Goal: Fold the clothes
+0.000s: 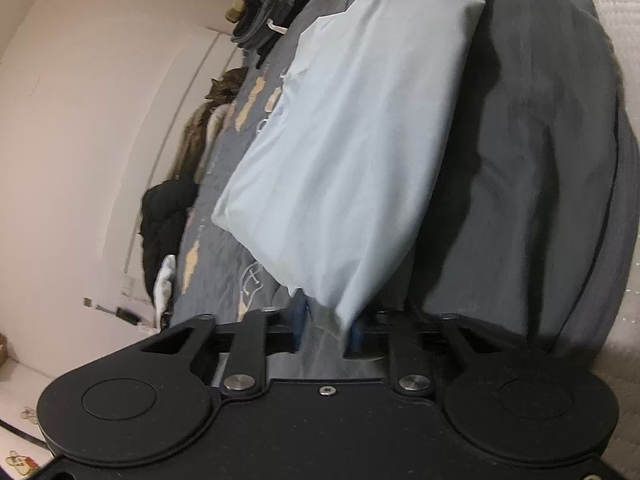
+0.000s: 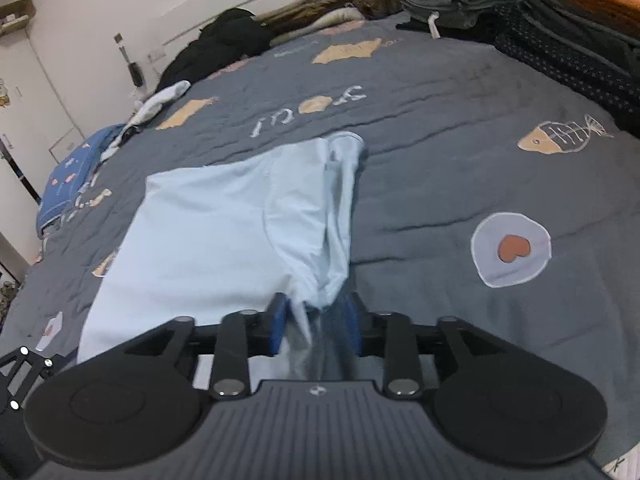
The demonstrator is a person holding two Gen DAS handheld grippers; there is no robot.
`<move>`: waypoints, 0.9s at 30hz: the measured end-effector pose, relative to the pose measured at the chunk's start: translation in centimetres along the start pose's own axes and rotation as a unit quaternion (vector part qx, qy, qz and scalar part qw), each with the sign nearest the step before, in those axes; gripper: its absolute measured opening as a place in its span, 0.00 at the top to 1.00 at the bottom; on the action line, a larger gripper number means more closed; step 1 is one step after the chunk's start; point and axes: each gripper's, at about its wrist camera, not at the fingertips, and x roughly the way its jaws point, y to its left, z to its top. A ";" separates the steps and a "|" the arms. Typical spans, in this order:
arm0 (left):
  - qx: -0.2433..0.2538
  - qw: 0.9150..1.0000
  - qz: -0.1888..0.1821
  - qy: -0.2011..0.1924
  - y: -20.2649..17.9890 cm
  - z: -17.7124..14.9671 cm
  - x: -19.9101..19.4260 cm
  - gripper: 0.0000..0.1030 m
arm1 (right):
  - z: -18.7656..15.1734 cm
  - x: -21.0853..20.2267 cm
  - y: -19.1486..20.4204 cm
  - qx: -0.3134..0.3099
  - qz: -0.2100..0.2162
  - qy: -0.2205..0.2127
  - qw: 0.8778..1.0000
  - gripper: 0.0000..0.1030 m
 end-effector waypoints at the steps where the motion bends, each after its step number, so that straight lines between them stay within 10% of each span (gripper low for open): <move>1: 0.000 1.000 -0.005 -0.002 0.4 -0.2 -0.1 0.87 | -0.1 0.2 0.0 0.002 0.002 0.005 1.000 0.68; 9: 0.023 0.999 -0.025 -0.002 1.1 -1.2 -0.7 0.82 | -0.7 2.0 0.1 0.003 0.005 0.021 1.000 0.61; 14: 0.053 0.998 -0.042 -0.013 1.8 -2.0 -3.0 0.46 | 0.0 1.0 0.0 0.004 -0.001 0.023 1.000 0.58; 27: 0.111 0.992 -0.020 -0.049 -1.1 -1.5 -2.6 0.41 | 0.5 0.5 -0.2 0.015 0.003 0.032 0.999 0.58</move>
